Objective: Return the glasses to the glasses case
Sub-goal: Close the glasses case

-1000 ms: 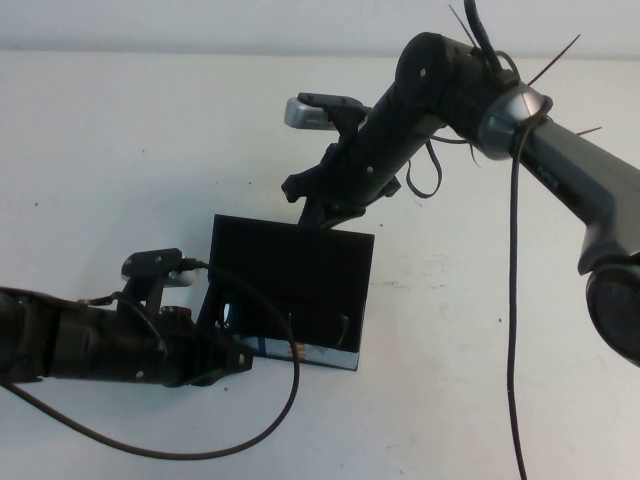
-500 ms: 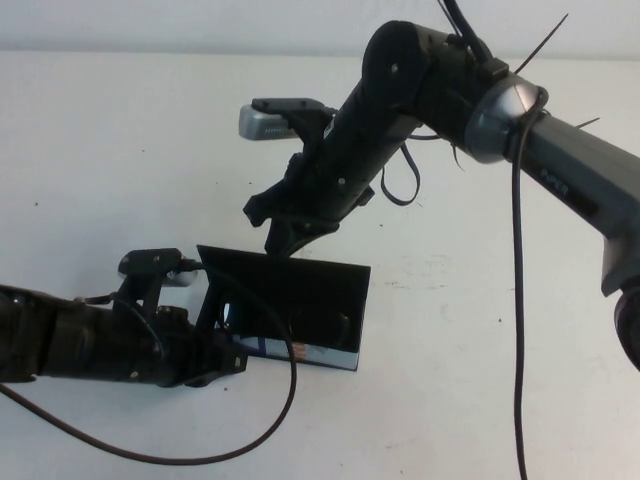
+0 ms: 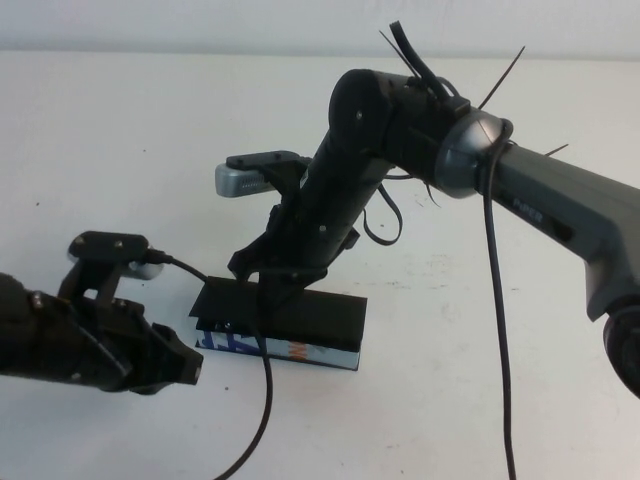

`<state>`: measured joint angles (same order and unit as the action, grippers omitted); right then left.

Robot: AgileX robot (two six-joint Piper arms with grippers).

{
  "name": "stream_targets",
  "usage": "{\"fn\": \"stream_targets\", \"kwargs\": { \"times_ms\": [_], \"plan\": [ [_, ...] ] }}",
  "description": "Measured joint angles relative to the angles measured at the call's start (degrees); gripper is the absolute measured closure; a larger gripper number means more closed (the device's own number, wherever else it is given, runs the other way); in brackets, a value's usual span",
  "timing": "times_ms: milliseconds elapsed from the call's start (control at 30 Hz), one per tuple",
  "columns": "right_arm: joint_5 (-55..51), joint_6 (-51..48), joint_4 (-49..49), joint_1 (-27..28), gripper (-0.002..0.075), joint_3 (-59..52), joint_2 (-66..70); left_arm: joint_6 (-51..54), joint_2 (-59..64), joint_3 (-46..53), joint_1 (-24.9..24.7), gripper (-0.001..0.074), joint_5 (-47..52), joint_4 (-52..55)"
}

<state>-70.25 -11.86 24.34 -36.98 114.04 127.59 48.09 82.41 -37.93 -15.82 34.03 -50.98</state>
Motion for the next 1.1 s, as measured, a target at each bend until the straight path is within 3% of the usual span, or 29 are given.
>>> {"fn": "stream_targets", "kwargs": {
  "times_ms": [567,933,1100],
  "plan": [
    [0.19,0.22,-2.49,-0.12,0.0737,-3.06,0.1,-8.74,-38.64,0.52,0.0,0.0739,1.94,6.79],
    [0.19,2.59,-5.17,-0.24,0.0737,-3.94,-10.39,-21.49,-55.9,0.89,0.0,0.0739,-4.37,26.27],
    [0.07,6.16,-10.39,-1.55,0.0737,-10.24,-20.98,-28.87,-64.5,5.9,0.0,0.0739,-8.57,33.21]
  ]
}}
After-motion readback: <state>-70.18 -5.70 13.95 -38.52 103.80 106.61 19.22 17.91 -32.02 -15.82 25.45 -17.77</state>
